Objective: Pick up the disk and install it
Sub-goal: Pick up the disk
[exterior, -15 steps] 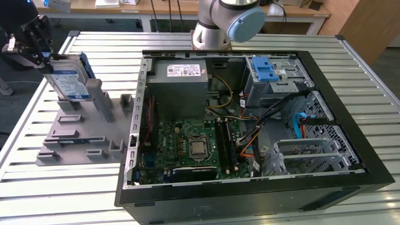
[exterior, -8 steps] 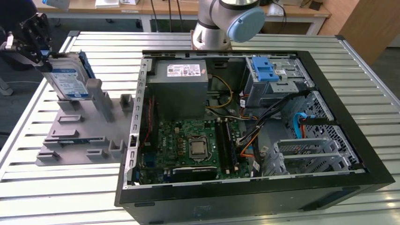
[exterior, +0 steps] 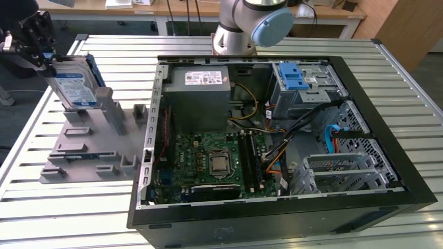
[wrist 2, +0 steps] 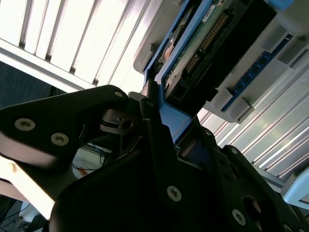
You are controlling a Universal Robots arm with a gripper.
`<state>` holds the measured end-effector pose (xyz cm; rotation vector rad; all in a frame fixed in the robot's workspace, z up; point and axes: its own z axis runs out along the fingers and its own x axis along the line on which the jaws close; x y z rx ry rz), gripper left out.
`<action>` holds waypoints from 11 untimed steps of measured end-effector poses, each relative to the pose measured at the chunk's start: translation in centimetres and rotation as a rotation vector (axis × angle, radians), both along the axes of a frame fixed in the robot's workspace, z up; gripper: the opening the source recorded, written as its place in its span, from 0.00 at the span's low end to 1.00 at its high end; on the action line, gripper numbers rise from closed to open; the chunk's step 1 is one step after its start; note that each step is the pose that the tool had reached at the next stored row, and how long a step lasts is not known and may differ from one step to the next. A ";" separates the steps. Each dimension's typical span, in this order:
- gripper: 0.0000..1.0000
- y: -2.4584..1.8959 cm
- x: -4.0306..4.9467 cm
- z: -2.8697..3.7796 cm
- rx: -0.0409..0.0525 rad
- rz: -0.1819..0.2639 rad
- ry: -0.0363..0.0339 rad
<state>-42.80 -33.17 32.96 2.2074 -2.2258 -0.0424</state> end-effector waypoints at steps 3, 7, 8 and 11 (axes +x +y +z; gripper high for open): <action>0.36 0.00 0.00 0.28 0.0004 0.000 0.0000; 0.36 0.00 0.00 0.66 0.0013 0.000 0.0001; 0.36 0.00 0.00 0.75 0.0016 0.000 0.0001; 0.36 0.00 0.00 1.01 0.0027 0.000 0.0000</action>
